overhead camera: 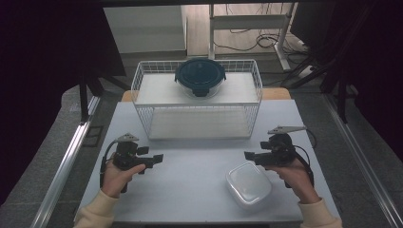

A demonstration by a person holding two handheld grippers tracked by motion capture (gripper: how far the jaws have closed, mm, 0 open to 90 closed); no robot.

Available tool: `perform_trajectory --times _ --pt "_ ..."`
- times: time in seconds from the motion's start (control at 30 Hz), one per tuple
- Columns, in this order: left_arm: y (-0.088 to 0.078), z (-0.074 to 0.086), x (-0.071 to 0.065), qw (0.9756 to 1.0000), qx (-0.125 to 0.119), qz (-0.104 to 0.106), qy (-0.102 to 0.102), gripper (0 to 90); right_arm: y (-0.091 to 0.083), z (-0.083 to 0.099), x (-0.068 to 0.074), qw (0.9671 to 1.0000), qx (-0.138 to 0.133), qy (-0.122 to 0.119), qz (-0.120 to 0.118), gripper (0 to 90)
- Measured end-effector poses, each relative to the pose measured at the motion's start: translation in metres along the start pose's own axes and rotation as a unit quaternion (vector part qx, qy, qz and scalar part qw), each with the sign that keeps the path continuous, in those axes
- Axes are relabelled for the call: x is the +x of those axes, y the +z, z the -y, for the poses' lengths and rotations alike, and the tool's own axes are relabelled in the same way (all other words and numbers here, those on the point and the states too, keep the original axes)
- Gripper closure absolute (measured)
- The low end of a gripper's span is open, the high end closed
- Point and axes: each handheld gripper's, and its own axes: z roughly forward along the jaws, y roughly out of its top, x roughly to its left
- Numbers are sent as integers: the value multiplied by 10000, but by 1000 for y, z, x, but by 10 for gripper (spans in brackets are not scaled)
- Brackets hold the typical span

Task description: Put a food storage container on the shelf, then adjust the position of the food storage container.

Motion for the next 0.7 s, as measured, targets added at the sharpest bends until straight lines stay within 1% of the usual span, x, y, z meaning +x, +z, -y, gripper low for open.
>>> perform_trajectory --times 0.07,0.17,0.27,0.33,0.5,0.57,0.67,0.7 --pt "0 0 -1 10000 -1 -2 14 224 0 0 1 10000 16 -49 49 175" --pt "-3 0 -4 10000 -50 0 70 220 0 -1 1 9999 -59 -4 130 175" --pt "-5 -1 -4 9999 -77 -30 93 217 0 -1 2 9999 -60 -11 95 175" --pt "-3 0 -5 9999 -38 2 93 216 2 1 1 9999 -28 -40 91 176" --pt "0 1 -4 9999 37 -1 110 212 3 3 -1 10000 30 -34 78 204" --pt "1 1 -4 10000 52 -15 70 212 1 4 -1 9999 58 -96 125 218" --pt "-1 2 -6 9999 48 33 115 211 -5 7 -1 9996 77 -138 238 257" --pt "-1 2 -6 9999 52 43 117 211 -7 8 -3 9996 91 -143 225 271"
